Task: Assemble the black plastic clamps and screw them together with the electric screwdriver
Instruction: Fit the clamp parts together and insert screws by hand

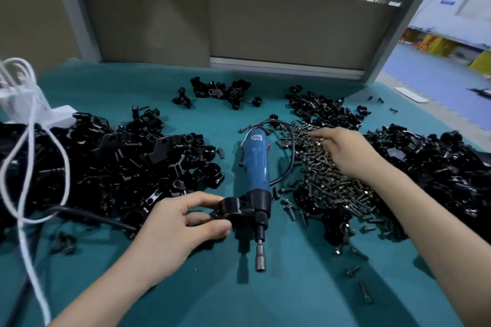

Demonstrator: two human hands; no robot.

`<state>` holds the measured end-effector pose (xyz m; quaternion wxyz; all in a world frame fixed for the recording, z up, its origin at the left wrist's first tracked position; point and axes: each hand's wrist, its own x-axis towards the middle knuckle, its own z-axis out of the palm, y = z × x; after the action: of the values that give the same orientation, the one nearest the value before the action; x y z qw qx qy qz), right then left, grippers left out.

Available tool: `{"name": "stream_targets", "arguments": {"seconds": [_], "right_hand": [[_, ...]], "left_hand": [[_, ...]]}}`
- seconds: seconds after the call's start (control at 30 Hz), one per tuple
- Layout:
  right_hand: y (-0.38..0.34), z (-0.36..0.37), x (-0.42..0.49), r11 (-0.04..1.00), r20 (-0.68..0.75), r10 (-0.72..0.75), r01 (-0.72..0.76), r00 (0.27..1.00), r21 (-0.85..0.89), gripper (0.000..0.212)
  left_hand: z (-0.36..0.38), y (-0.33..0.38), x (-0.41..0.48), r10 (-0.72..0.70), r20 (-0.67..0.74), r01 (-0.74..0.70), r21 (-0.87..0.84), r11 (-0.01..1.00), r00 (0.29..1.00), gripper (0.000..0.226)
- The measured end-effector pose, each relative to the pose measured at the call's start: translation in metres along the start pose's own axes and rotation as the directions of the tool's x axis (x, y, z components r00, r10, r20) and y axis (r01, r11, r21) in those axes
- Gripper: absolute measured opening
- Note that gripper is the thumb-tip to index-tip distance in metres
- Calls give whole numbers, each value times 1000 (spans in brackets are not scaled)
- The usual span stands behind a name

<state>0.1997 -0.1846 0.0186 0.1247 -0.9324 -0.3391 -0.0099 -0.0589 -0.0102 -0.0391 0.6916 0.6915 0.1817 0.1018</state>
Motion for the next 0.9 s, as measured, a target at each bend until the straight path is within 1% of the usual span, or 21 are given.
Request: {"name": "stream_targets", "arguments": {"seconds": [0.03, 0.07, 0.1, 0.13, 0.17, 0.2, 0.23, 0.27, 0.33, 0.4, 0.47, 0.5, 0.57, 0.63, 0.67, 0.8, 0.9], "right_hand": [[-8, -6, -8, 988, -22, -11, 15, 1000, 153, 34], [-20, -10, -18, 954, -42, -35, 46, 998, 297, 33], [-33, -13, -30, 889, -48, -63, 78, 997, 451, 32], [-47, -15, -43, 783, -29, -96, 94, 995, 615, 32], [-63, -14, -56, 646, 10, -136, 81, 991, 759, 32], [-77, -11, -66, 526, 37, -180, 64, 983, 848, 31], [-90, -7, -75, 458, 32, -223, 75, 974, 886, 29], [-100, 0, -81, 442, 2, -253, 114, 967, 890, 26], [-116, 15, -89, 478, -73, -287, 209, 955, 853, 25], [-124, 31, -93, 574, -131, -324, 305, 937, 760, 22], [-126, 41, -95, 674, -188, -354, 390, 916, 628, 18], [-127, 44, -95, 692, -228, -372, 432, 900, 579, 18], [-128, 46, -97, 695, -307, -412, 513, 858, 503, 17], [-129, 47, -97, 702, -377, -454, 585, 807, 407, 15], [-130, 48, -98, 706, -405, -459, 601, 791, 374, 14], [-129, 52, -101, 695, -459, -440, 617, 772, 370, 12], [-125, 53, -99, 702, -497, -488, 661, 718, 265, 10]], "left_hand": [[0, 0, 0, -2, 2, 2, 0, 1000, 1000, 37], [-1, -1, 0, -4, 4, 4, 0, 1000, 1000, 36], [-1, -1, 0, -3, 6, 3, 2, 1000, 1000, 35], [-1, -1, 0, 0, 7, 0, 4, 1000, 1000, 34], [-1, -1, -1, 4, 7, -4, 7, 1000, 1000, 33], [-1, -1, -1, 8, 5, -8, 3, 1000, 1000, 33], [-1, -1, -1, 13, 5, -12, -5, 1000, 1000, 33], [-1, -1, -1, 17, 6, -17, -11, 1000, 1000, 34], [-1, -2, 0, 33, -7, -33, 12, 999, 999, 37], [-1, -3, 0, 60, -23, -59, 48, 997, 998, 33], [-1, -5, 1, 81, -35, -78, 68, 995, 996, 29], [-2, -5, 1, 90, -46, -85, 87, 993, 995, 28], [-3, -5, 1, 114, -52, -107, 127, 986, 992, 27], [-4, -2, 1, 145, -28, -139, 160, 977, 989, 27], [-4, -1, 0, 155, -14, -151, 171, 974, 988, 28], [-2, -1, 0, 175, -14, -169, 188, 968, 985, 33], [-1, -2, 0, 169, -9, -166, 137, 977, 986, 35]]}}
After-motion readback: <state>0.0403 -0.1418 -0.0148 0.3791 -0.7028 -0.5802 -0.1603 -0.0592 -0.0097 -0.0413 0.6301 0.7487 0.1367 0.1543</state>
